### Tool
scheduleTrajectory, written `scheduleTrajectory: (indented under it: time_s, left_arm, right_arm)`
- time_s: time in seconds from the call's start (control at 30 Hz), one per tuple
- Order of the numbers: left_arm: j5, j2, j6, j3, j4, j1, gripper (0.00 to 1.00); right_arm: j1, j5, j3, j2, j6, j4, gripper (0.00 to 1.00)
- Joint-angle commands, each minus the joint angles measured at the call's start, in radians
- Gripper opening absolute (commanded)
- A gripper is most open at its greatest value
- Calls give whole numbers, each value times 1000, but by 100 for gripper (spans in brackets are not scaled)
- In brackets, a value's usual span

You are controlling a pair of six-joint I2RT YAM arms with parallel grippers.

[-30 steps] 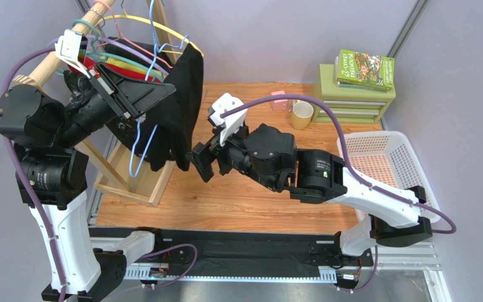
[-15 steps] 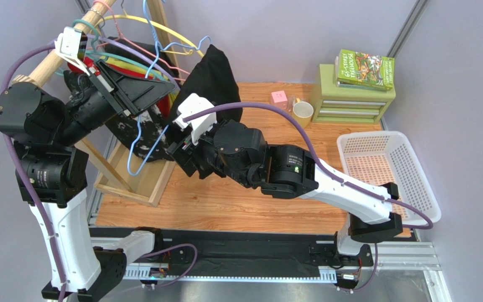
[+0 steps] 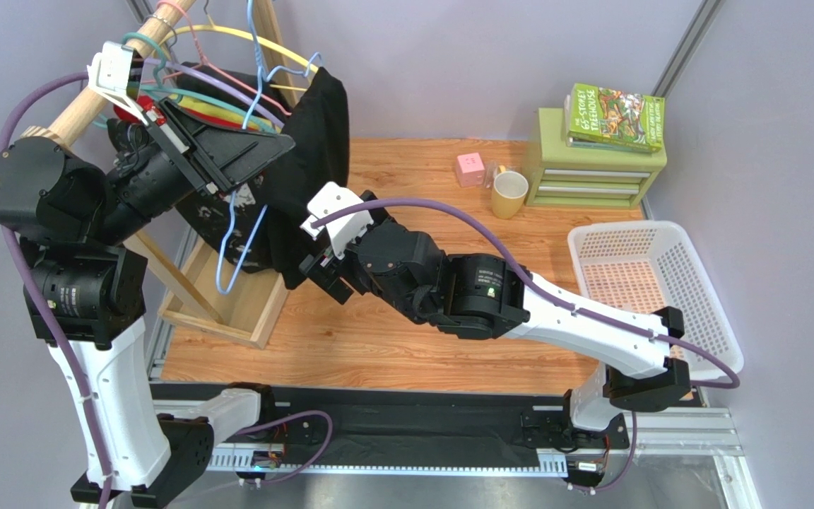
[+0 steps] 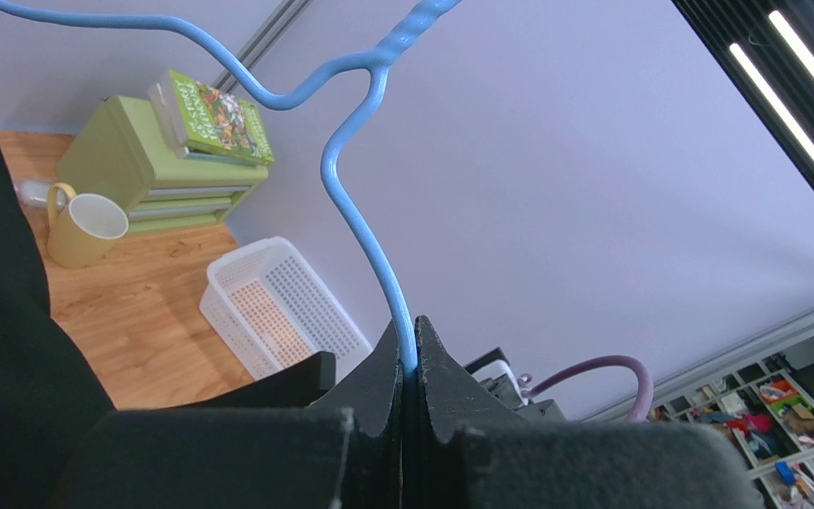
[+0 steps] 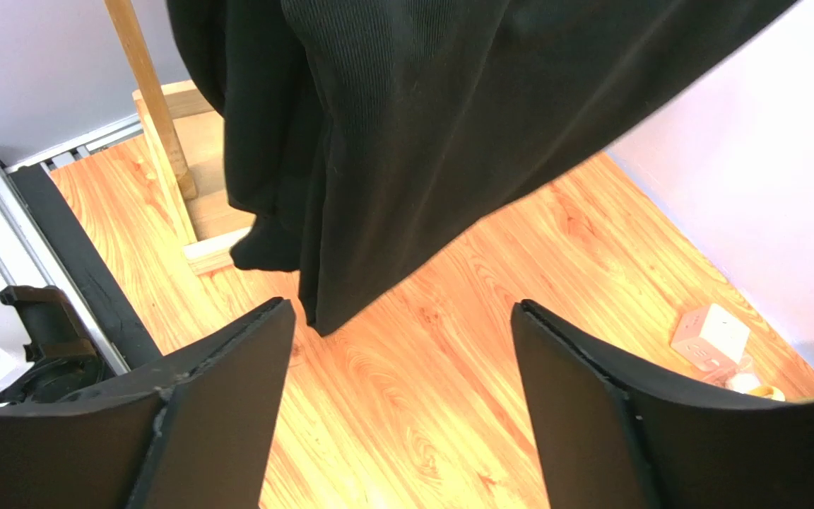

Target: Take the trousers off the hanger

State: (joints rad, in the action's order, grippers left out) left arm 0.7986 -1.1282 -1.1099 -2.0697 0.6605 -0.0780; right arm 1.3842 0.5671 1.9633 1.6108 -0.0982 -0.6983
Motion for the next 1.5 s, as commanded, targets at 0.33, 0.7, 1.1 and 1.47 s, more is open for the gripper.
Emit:
scheduleTrajectory:
  time_s: [0.33, 0.7, 1.1, 1.47]
  left_arm:
    - [1, 11, 24, -47, -130, 1, 0]
    - [8, 13, 22, -47, -128, 1, 0]
    - [11, 13, 25, -46, -122, 1, 0]
    - [16, 11, 25, -43, -119, 1, 0]
  right_arm:
    - [-13, 89, -24, 23, 29, 151, 85]
    - [-40, 160, -78, -9, 58, 149, 82]
    - [-68, 169, -116, -37, 49, 155, 83]
    - [-114, 120, -145, -78, 34, 148, 86]
